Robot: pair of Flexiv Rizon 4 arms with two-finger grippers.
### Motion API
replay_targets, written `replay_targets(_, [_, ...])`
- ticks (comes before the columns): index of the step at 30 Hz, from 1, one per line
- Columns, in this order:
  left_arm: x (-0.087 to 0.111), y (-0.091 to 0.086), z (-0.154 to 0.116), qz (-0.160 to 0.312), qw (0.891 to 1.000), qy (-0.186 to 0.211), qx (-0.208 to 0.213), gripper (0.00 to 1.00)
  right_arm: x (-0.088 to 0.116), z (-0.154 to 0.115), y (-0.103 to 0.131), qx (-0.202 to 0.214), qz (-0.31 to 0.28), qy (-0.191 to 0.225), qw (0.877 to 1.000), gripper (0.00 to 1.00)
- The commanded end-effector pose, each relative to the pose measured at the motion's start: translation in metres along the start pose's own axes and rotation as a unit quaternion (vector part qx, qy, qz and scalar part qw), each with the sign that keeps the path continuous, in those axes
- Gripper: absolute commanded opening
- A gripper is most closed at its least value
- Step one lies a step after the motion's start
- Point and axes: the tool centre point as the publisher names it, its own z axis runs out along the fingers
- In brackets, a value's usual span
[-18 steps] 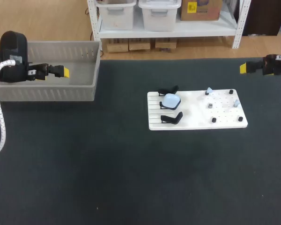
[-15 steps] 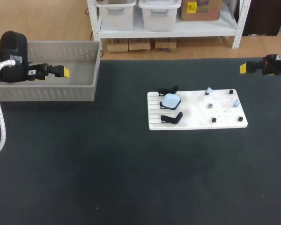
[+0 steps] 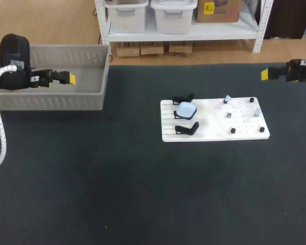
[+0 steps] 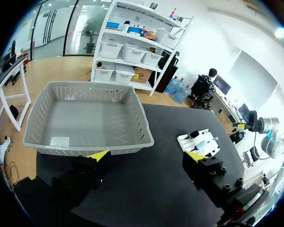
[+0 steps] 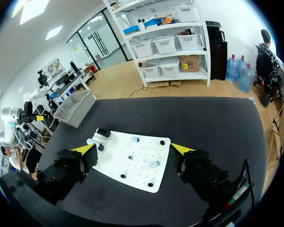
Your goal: Pick up each earbud case from the left stands, insert the matching earbuds, close the lid, and place the case in the box.
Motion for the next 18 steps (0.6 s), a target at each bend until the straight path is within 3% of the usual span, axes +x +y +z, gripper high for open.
replay_targets(1, [-0.006,-0.008,-0.003,0.035,0.997,-0.017,0.065,1.00,0.000,0.000,0.000,0.000,0.000,0.000,1.000,1.00])
replay_targets(5, [-0.010,-0.022,-0.003,0.129,0.983,-0.027,0.127,1.00,0.000,0.000,0.000,0.000,0.000,0.000,1.000,1.00])
replay_targets(11, [-0.018,-0.037,-0.002,0.242,0.945,-0.046,0.216,1.00,0.000,0.000,0.000,0.000,0.000,0.000,1.000,1.00])
replay_targets(18, [-0.023,-0.051,0.013,0.336,0.906,-0.018,0.255,1.00,0.000,0.000,0.000,0.000,0.000,0.000,1.000,1.00])
